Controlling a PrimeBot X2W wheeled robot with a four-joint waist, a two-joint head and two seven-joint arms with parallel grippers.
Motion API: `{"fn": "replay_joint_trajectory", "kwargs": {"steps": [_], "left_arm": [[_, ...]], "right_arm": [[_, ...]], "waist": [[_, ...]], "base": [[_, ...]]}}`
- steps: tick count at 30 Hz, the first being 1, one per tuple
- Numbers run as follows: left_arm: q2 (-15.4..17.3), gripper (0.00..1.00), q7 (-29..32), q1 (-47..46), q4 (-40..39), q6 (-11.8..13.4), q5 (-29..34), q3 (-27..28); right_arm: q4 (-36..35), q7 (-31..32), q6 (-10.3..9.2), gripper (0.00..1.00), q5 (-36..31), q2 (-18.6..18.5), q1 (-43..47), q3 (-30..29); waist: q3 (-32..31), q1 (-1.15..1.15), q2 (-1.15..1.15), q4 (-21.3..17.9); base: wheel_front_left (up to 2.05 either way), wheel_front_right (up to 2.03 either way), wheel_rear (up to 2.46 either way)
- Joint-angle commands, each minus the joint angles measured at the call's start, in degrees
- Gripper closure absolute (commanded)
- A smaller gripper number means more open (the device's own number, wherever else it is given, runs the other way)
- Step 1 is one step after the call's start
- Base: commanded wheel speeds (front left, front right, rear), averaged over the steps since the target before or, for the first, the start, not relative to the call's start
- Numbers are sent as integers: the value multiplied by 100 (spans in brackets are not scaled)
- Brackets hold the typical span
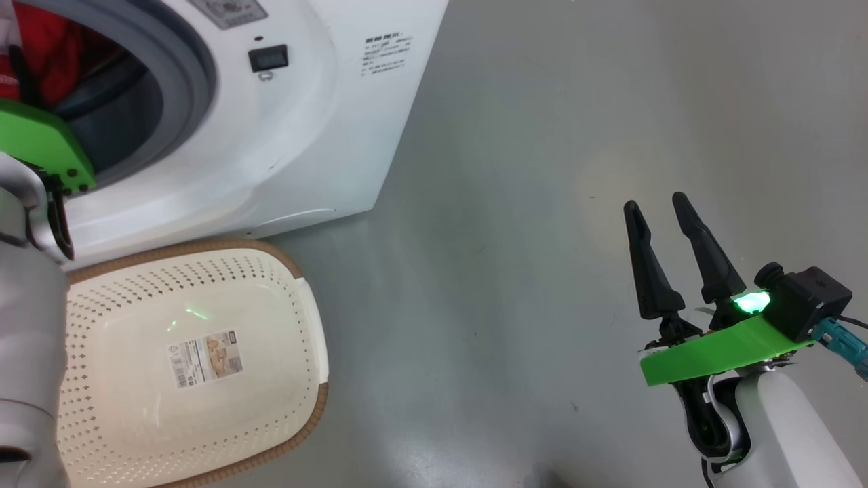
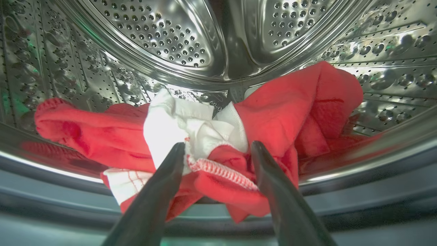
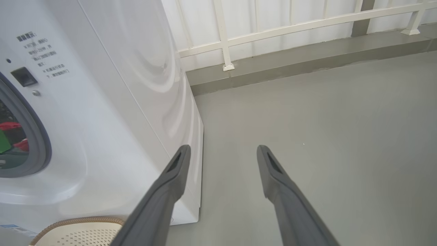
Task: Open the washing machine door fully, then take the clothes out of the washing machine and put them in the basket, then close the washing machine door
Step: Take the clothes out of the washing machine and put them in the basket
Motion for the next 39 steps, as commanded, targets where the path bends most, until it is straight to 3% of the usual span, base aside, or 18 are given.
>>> {"fn": "replay_joint_trajectory", "kwargs": {"steps": [1,2,3,6,17,39], "left_arm": [[242,0,-17,-87,-48,33,60,28],[239,22,-7,-84,-27,36,58,16],[240,52,6,-80,-9,38,53,7],[238,100,34,-81,28,10,36,-23],[142,100,-21,40,-72,-81,-41,-80],[-639,100,-29,2414,-3588,-344,126,521]], "right_arm": [[-147,-37,2,0,36,-48,-35,105],[-148,-37,2,0,35,-48,-38,108],[-149,-37,2,0,34,-48,-42,113],[-155,-37,2,0,33,-47,-53,120],[-133,-37,2,0,12,-54,-19,85],[-155,-37,2,0,-95,-247,346,-198]], "waist": [[7,0,0,-5],[5,0,0,-5],[6,0,0,-6],[-1,0,0,-1],[-153,0,0,139],[-832,0,0,813]], "base": [[0,0,0],[0,0,0],[0,0,0],[0,0,0],[0,0,0],[0,0,0]]}}
